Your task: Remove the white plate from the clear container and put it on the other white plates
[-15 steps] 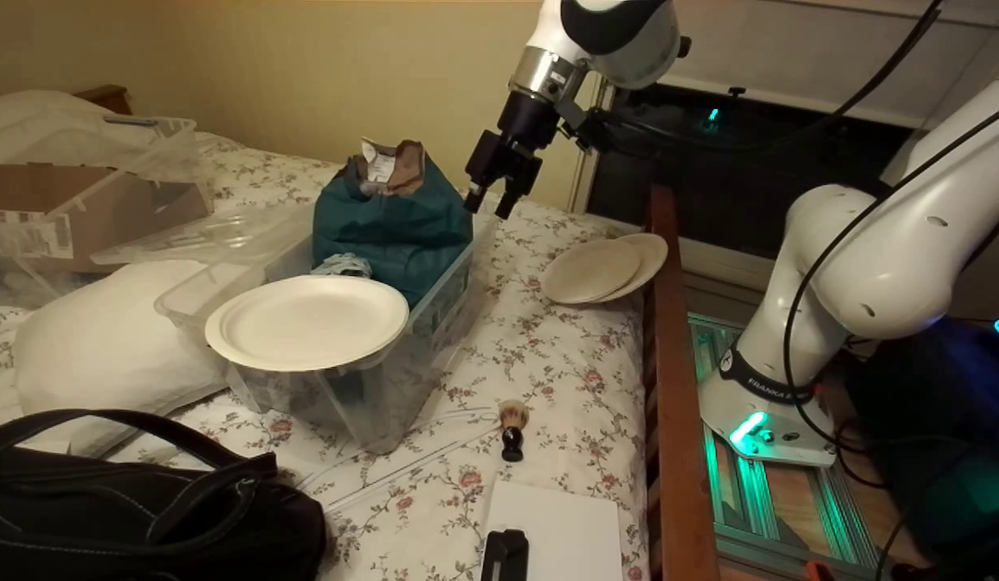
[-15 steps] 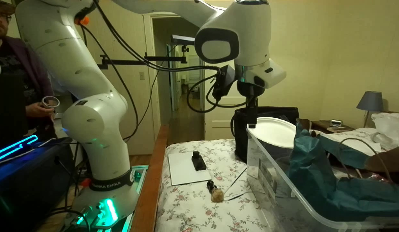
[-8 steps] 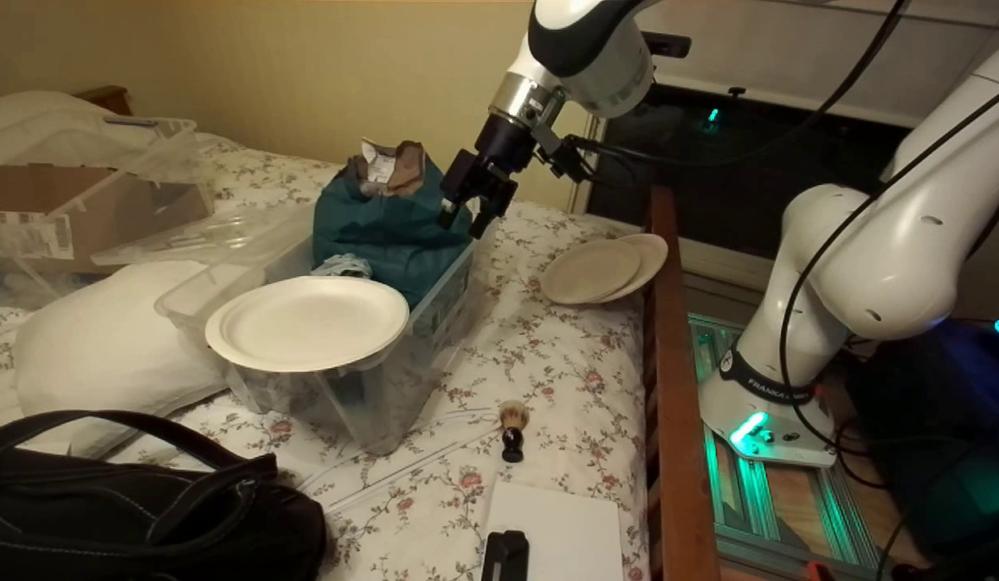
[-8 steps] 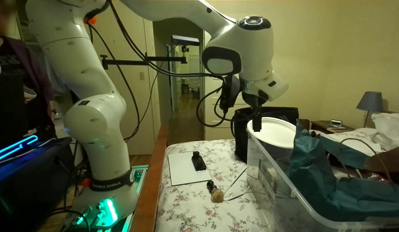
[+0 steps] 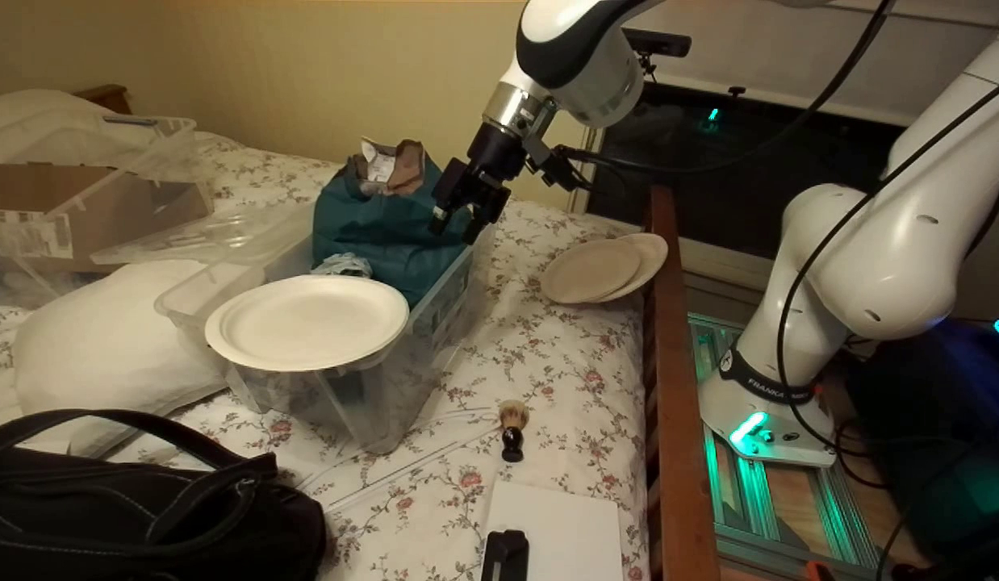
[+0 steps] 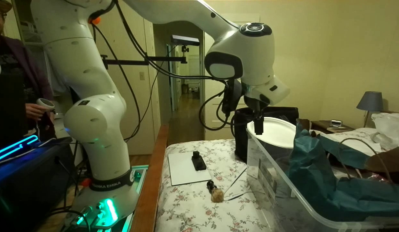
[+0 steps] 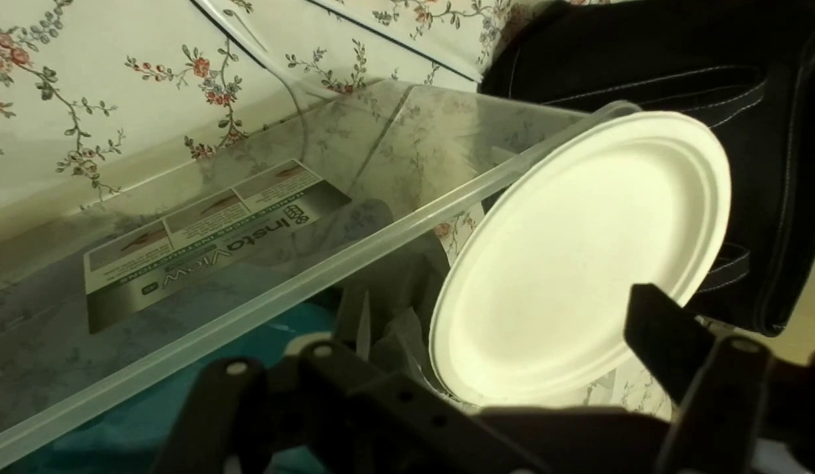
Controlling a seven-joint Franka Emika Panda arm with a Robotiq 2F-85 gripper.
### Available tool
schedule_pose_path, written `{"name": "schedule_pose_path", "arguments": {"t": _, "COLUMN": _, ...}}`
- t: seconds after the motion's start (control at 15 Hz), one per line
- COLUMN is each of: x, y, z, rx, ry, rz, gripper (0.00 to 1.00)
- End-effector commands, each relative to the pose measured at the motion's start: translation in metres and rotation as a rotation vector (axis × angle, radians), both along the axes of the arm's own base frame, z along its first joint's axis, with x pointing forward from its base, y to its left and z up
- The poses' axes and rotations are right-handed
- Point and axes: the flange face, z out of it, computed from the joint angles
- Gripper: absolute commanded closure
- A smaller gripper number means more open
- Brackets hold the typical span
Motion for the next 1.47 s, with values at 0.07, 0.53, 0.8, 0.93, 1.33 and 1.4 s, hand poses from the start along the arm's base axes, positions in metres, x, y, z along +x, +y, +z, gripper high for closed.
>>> {"name": "schedule_pose_path", "arguments": {"t": 0.07, "x": 0.035, "y": 0.015, "z": -0.022, "rx": 0.052, "ry": -0.028, "rz": -0.035, "gripper": 0.00}}
{"name": "schedule_pose_path", "arguments": {"t": 0.53, "x": 0.071, "y": 0.014, "z": -0.053, "rx": 0.097, "ry": -0.103, "rz": -0.077, "gripper": 0.00}}
{"name": "schedule_pose_path", "arguments": {"t": 0.8, "x": 0.083, "y": 0.011, "z": -0.071, "rx": 0.092, "ry": -0.132, "rz": -0.046, "gripper": 0.00}}
{"name": "schedule_pose_path", "arguments": {"t": 0.93, "x": 0.087, "y": 0.009, "z": -0.079, "rx": 0.088, "ry": -0.145, "rz": -0.034, "gripper": 0.00}}
{"name": "schedule_pose_path", "arguments": {"t": 1.33, "x": 0.090, "y": 0.007, "z": -0.108, "rx": 0.103, "ry": -0.108, "rz": -0.022, "gripper": 0.00}}
{"name": "schedule_pose_path", "arguments": {"t": 1.4, "x": 0.090, "y": 0.007, "z": -0.112, "rx": 0.113, "ry": -0.095, "rz": -0.026, "gripper": 0.00}}
